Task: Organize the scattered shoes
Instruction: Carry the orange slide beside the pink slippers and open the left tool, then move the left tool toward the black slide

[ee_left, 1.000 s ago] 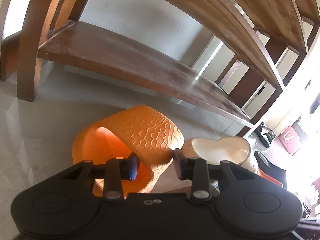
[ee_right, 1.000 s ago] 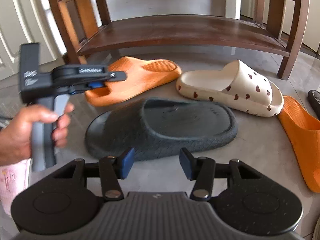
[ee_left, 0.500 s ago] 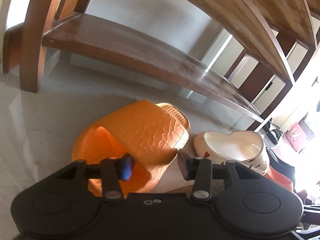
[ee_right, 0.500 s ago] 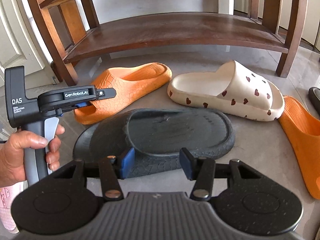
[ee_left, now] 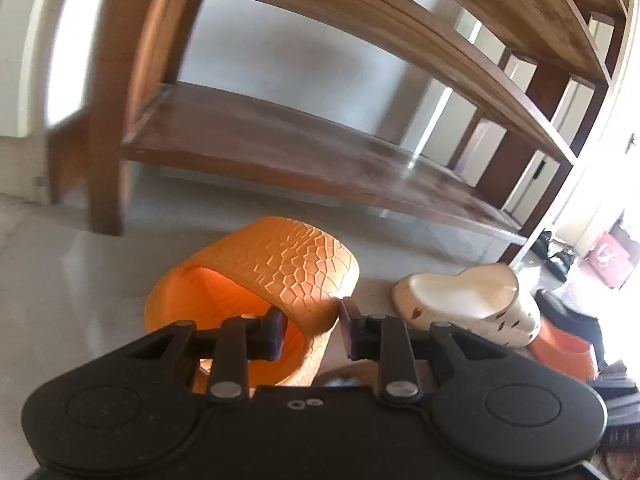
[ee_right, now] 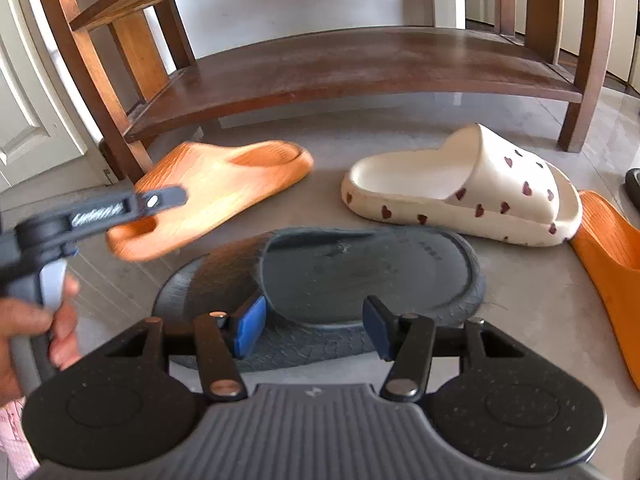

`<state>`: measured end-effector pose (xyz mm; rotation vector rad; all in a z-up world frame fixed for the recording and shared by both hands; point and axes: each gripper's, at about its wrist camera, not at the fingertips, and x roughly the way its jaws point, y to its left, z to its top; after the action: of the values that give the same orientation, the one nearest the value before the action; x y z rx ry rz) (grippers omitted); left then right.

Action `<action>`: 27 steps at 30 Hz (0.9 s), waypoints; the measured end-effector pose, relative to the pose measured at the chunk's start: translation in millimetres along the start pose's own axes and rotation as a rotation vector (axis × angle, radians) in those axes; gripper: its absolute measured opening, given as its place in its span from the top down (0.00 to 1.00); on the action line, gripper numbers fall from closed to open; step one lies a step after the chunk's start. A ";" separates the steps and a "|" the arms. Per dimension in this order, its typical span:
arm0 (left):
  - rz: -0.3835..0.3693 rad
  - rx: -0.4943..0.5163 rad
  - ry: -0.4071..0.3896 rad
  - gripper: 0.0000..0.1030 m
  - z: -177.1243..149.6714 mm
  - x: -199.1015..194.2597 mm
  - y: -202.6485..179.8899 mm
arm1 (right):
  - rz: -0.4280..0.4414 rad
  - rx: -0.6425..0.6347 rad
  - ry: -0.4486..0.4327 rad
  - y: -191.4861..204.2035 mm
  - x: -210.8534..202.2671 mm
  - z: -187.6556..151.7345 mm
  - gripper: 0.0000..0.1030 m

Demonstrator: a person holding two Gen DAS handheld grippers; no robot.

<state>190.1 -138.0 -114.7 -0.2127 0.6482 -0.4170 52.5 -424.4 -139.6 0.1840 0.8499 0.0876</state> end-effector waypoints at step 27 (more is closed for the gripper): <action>0.111 -0.251 0.118 0.80 -94.5 -110.9 -0.2 | -0.002 -0.025 -0.044 28.6 36.3 12.5 0.35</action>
<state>51.5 -95.4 -128.5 -0.3905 0.8246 -0.2415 85.7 -392.5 -152.7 0.1609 0.8046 0.0924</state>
